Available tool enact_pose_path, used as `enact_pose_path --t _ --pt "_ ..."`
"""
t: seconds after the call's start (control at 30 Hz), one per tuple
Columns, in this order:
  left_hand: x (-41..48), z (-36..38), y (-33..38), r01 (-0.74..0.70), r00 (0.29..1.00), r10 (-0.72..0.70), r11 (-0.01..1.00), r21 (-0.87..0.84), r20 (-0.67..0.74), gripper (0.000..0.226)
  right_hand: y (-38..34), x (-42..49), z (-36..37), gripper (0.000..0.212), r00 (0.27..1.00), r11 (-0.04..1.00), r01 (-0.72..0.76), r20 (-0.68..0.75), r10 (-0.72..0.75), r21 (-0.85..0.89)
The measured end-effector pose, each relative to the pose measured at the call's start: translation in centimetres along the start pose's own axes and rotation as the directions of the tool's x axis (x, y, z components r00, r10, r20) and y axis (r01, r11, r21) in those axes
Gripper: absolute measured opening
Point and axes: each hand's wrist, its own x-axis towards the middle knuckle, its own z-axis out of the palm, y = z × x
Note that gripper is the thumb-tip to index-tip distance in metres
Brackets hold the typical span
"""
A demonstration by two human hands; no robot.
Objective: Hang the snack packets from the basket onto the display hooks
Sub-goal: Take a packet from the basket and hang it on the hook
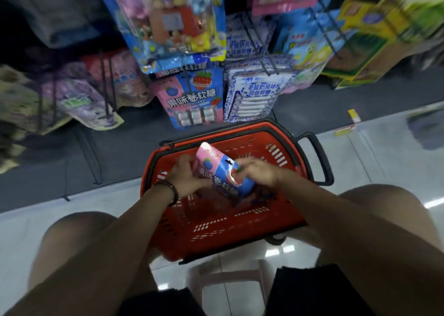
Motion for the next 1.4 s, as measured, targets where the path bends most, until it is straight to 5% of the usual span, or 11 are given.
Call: enact_pose_path --t 0.17,0.3,0.4,0.57,0.67,0.87,1.03,1.2,1.3,1.4 --pt "-4.9 -2.7 1.5 -0.157 0.977 0.192 0.944 -0.289 0.097 0.038 -5.1 -6.9 -1.3 0.018 0.988 0.991 0.125 0.101 -0.119 -0.048" --pt "-9.3 -4.0 2.0 -0.250 0.962 0.271 0.802 -0.542 -0.042 0.031 -6.4 -10.8 -1.3 0.020 0.917 0.926 0.374 -0.170 -0.361 0.048" --pt "-12.3 -3.0 3.2 -0.289 0.957 0.187 0.601 -0.745 -0.220 0.027 -5.4 -13.4 1.2 0.025 0.833 0.833 0.520 -0.330 -0.445 0.188" --pt "-15.7 1.8 3.3 -0.260 0.947 -0.072 0.392 -0.882 -0.312 0.018 0.9 -14.7 7.2 0.022 0.881 0.878 0.436 -0.294 -0.371 0.199" --pt "-16.1 2.2 3.6 -0.298 0.913 -0.122 0.452 -0.840 -0.389 0.022 1.3 -14.5 7.4 0.023 0.885 0.885 0.427 -0.288 -0.366 0.188" --pt "-15.9 3.7 2.9 -0.329 0.763 -0.044 0.832 -0.446 -0.645 0.042 1.2 -14.0 7.0 0.028 0.760 0.798 0.558 -0.528 -0.379 0.230" --pt "-16.5 6.2 4.0 -0.399 0.914 0.226 0.652 -0.644 -0.337 0.069 1.1 -13.7 9.2 0.024 0.713 0.790 0.612 -0.459 -0.529 0.041" --pt "-16.0 5.5 3.5 -0.407 0.905 0.155 0.582 -0.704 -0.395 0.058 2.2 -13.9 11.2 0.043 0.671 0.717 0.613 -0.260 -0.694 -0.332" --pt "-15.4 4.4 3.1 -0.362 0.898 0.011 0.588 -0.723 -0.440 0.022 1.7 -13.5 10.7 0.038 0.677 0.765 0.599 -0.362 -0.641 -0.235" --pt "-15.4 3.6 3.0 -0.282 0.928 -0.068 0.516 -0.809 -0.367 0.018 0.8 -13.0 9.1 0.032 0.660 0.819 0.568 -0.548 -0.514 -0.085"
